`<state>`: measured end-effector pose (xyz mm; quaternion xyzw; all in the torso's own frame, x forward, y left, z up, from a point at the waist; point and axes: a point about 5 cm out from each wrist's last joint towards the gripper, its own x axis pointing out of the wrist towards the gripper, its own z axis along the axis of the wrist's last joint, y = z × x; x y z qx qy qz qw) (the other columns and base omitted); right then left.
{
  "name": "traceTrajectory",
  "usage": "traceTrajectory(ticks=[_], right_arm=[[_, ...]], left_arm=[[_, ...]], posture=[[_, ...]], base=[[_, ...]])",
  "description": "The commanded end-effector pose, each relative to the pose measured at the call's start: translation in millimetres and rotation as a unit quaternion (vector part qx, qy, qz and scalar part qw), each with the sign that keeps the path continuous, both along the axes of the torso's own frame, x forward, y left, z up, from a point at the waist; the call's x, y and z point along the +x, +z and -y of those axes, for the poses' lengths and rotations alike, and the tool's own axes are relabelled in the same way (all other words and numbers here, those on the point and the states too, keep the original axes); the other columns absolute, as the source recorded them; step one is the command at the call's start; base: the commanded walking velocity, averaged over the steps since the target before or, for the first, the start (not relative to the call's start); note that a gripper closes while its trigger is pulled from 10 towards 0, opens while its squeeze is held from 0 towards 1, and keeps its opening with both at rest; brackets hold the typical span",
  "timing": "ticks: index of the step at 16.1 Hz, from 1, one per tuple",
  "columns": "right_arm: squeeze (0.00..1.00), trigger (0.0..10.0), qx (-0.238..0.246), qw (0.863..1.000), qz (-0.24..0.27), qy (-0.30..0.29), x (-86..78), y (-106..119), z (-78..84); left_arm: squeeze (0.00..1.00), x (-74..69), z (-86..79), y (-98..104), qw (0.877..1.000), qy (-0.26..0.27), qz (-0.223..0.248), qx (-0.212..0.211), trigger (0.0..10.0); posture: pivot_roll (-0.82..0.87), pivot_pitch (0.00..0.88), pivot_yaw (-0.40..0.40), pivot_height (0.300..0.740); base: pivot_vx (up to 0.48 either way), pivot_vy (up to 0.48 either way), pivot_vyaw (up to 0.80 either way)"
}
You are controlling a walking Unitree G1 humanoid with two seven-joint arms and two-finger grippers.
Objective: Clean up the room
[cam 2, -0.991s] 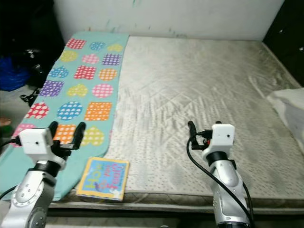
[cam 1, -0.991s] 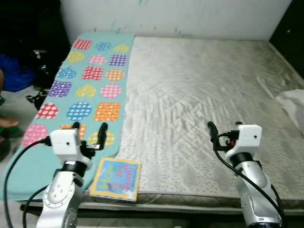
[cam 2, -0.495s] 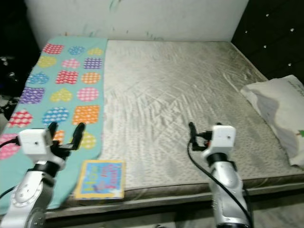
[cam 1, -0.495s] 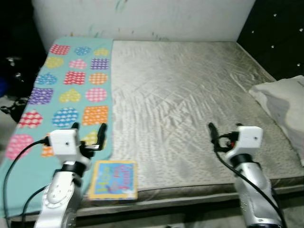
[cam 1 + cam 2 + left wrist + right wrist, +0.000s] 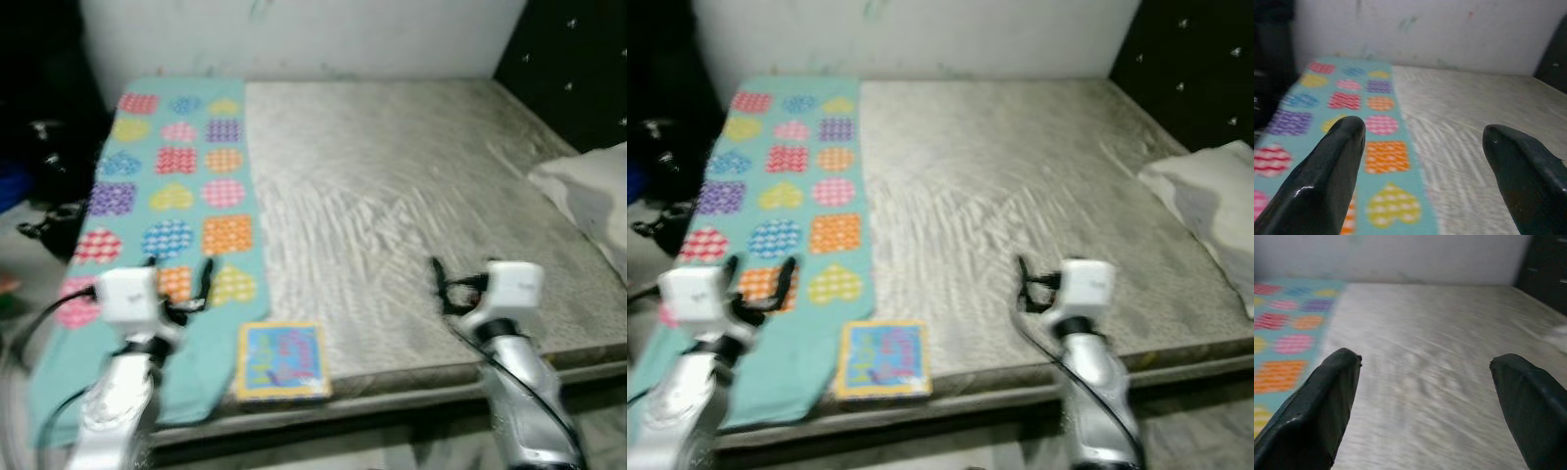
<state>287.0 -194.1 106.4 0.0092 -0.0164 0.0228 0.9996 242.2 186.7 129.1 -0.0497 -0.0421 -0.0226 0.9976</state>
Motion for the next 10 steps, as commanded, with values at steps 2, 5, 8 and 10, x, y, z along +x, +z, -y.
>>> traceTrajectory(ticks=[2, 5, 8, 10], right_arm=[[0.0, 10.0, 0.005, 1.0, -0.008, -0.005, -1.0, -1.4, 4.9], [0.0, 10.0, 0.012, 1.0, -0.014, -0.009, -1.8, -2.6, 5.4], [0.0, 10.0, 0.009, 1.0, -0.013, -0.009, -1.0, -2.0, 5.9], [0.0, 10.0, 0.006, 1.0, -0.013, -0.008, -0.7, -1.7, 6.3]], left_arm=[[0.0, -0.7, 8.2, 0.1, 1.0, -0.018, 0.002, -0.003, 10.0], [0.0, -1.6, 9.7, 0.8, 1.0, -0.029, 0.004, -0.006, 10.0], [0.0, -1.8, 10.3, 1.1, 0.999, -0.032, 0.005, -0.007, 10.0], [0.0, -2.0, 10.3, 1.0, 0.999, -0.032, 0.005, -0.008, 10.0]], posture=[[-0.01, 0.108, -0.021, 0.74], [-0.01, 0.104, -0.02, 0.74], [-0.01, 0.104, -0.021, 0.74], [-0.01, 0.105, -0.022, 0.74]], base=[[0.0, 0.0, 0.0], [0.0, 0.0, 0.0], [0.0, 0.0, -0.39], [0.0, 0.0, -0.8]])
